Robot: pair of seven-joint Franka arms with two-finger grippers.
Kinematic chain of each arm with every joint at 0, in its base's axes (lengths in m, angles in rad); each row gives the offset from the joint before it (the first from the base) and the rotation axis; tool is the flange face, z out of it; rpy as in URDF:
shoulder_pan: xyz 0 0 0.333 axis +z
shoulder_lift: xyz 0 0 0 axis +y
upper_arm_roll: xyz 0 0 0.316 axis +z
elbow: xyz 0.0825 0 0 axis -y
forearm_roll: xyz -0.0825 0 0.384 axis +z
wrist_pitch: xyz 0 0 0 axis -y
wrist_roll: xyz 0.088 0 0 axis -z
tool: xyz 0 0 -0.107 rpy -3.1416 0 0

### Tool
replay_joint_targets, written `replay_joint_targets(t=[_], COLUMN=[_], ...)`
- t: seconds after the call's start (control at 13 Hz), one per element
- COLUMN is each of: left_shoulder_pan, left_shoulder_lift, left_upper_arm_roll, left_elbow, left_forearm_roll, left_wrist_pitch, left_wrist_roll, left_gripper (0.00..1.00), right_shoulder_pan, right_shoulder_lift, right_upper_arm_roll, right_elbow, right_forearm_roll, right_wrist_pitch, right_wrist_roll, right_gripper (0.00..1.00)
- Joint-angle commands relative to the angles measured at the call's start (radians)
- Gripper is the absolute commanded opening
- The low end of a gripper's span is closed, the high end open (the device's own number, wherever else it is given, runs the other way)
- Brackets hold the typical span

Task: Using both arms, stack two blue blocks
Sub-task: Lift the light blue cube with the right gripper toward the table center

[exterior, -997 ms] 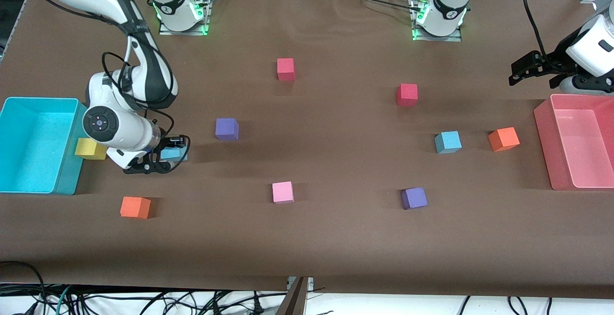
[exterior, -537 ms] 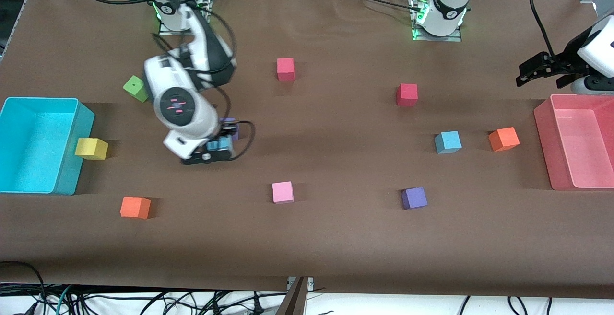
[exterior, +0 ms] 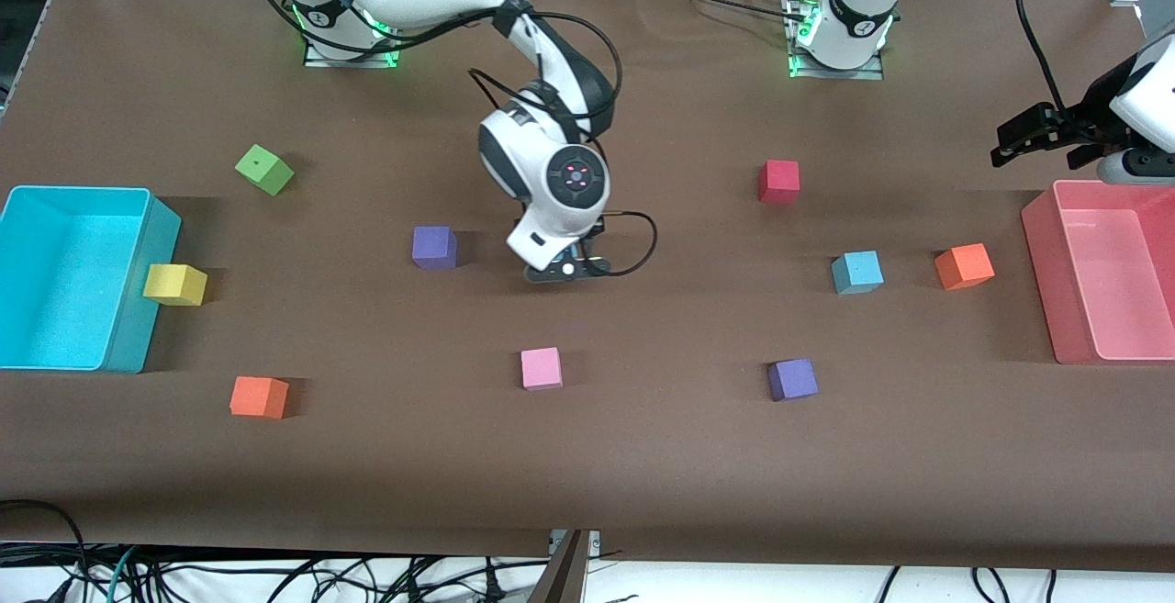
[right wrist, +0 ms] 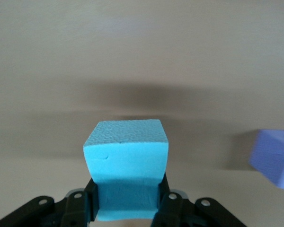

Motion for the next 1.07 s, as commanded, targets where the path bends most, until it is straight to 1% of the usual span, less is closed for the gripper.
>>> replay_joint_targets(t=[0.0, 0.15, 0.38, 0.69, 0.84, 0.92, 1.0], left_shoulder_pan=[0.001, 0.001, 0.001, 0.001, 0.001, 0.003, 0.003], left_shoulder_lift=[-0.011, -0.013, -0.014, -0.019, -0.02, -0.02, -0.022], left_upper_arm_roll=[0.001, 0.001, 0.001, 0.001, 0.001, 0.001, 0.001], left_elbow=[-0.014, -0.022, -0.022, -0.022, -0.022, -0.023, -0.028], left_forearm_roll=[-0.003, -0.004, -0.003, -0.003, -0.003, -0.003, -0.003], left_wrist_pitch=[0.014, 0.016, 0.03, 0.03, 0.031, 0.031, 0.031], left_wrist_roll=[0.003, 0.001, 0.001, 0.001, 0.003, 0.003, 0.003], left_gripper=[1.0, 1.0, 1.0, 1.0, 1.0, 1.0, 1.0], right_shoulder_pan=[0.018, 0.02, 0.029, 0.041, 0.043, 0.043, 0.041], right_shoulder_lift=[0.068, 0.082, 0.107, 0.136, 0.136, 0.136, 0.136], right_upper_arm_roll=[0.015, 0.039, 0.068, 0.071, 0.071, 0.071, 0.07], right_elbow=[0.081, 0.081, 0.081, 0.081, 0.081, 0.081, 0.081], right_forearm_roll=[0.017, 0.017, 0.016, 0.02, 0.055, 0.058, 0.06], right_wrist_pitch=[0.037, 0.082, 0.149, 0.182, 0.182, 0.182, 0.185], right_wrist_roll=[0.027, 0.05, 0.141, 0.166, 0.167, 0.167, 0.167], right_gripper=[0.0, 0.0, 0.0, 0.0, 0.0, 0.0, 0.15])
